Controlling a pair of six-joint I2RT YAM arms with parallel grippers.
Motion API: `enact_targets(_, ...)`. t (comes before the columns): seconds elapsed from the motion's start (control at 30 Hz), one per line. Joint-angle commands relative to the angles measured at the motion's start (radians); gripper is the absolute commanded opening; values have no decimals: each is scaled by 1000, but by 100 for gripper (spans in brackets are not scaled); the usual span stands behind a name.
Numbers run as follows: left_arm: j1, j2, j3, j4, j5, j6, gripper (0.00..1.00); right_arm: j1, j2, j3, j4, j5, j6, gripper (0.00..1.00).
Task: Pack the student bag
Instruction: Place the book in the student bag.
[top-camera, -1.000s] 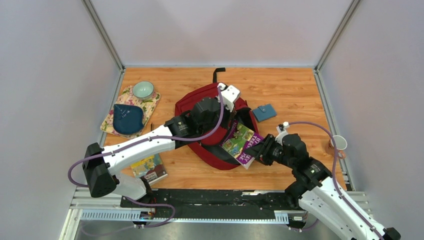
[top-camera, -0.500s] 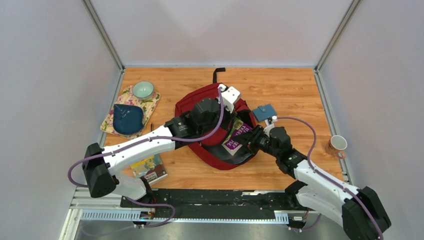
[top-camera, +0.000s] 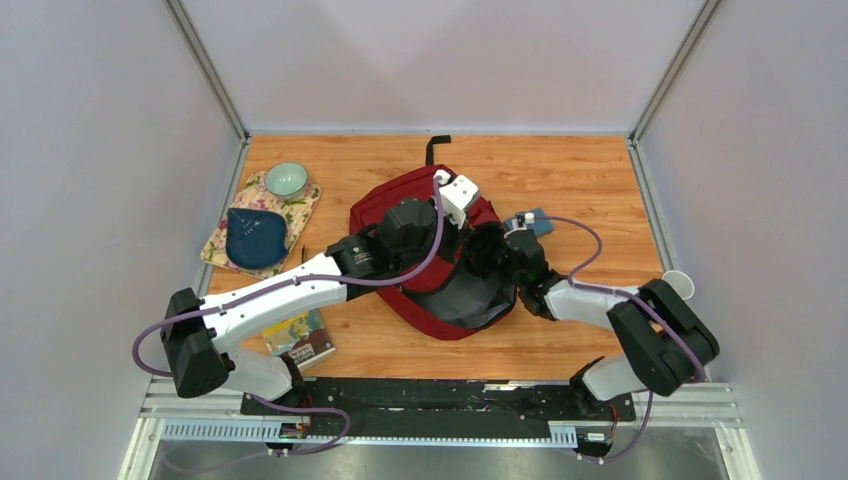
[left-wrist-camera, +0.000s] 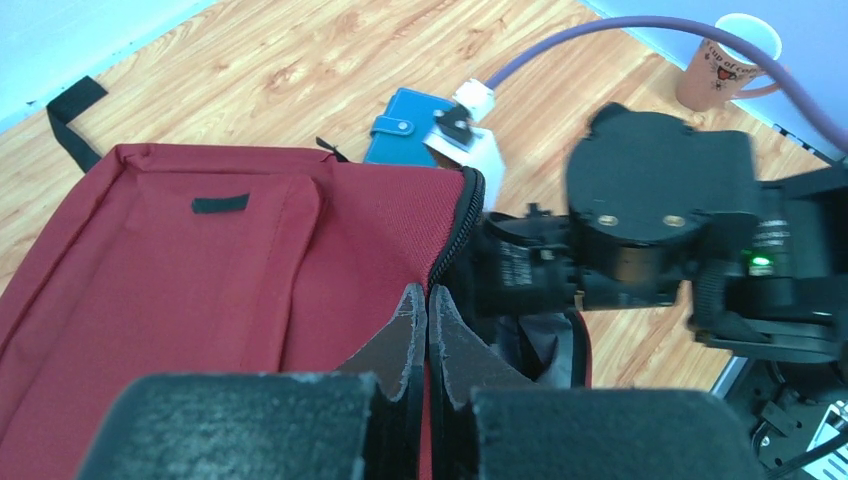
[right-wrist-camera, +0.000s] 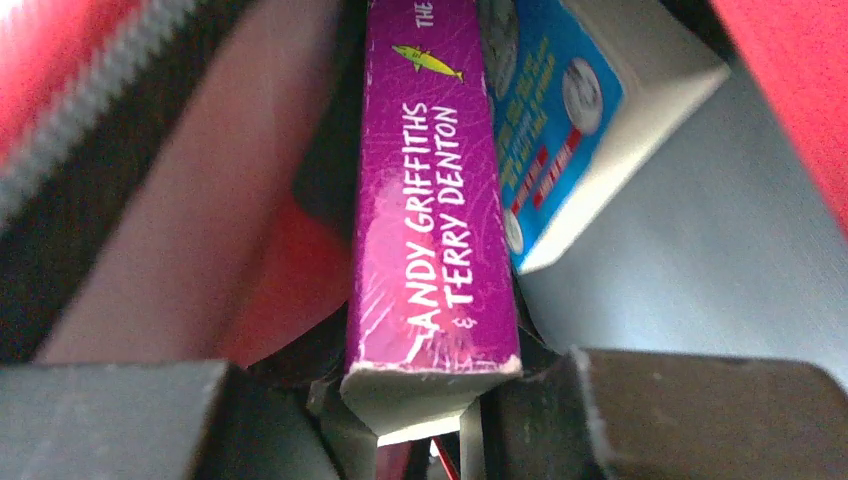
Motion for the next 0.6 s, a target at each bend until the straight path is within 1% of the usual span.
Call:
enact_targets(0.0,-4,-49,-1,103,31,-19,0,7,116,129,162,95,28,19)
enact_targets(0.03,-4,-49,-3,103,32,-22,0,10,168,139,157,86,30,28)
enact_targets(0.07,-4,-47,-5,103,31,-24,0,8,188,146,160,63,34,34)
enact_targets(0.1,-4,-47,-9,102,29,-27,0,8,204,137,165,18,35,44)
enact_targets(0.17,-4,-47,-12,102,29,-27,0,14,199,102,130,-4,10,57)
enact_targets(0.2,-6,-47,-17,100,26,-28,0,14,190,88,104,-23,-2,65)
enact_targets(0.23,-4,-49,-20,102,25,-28,0,8,178,73,69,-30,-43,69)
enact_targets(0.3,-4,-52,-29,106,26,-33,0,8,124,42,13,-43,-94,75)
enact_targets(0.47,-4,-52,-38,105,20,-42,0,8,-31,4,-169,-15,-224,84)
enact_targets(0.5,-4,-54,-43,103,20,-44,0,7,-78,5,-206,-6,-238,86)
enact_targets(0.53,-4,-57,-46,105,16,-42,0,7,-97,13,-279,-1,-257,86)
enact_targets(0.57,-4,-60,-47,105,14,-42,0,7,-115,15,-306,3,-271,86)
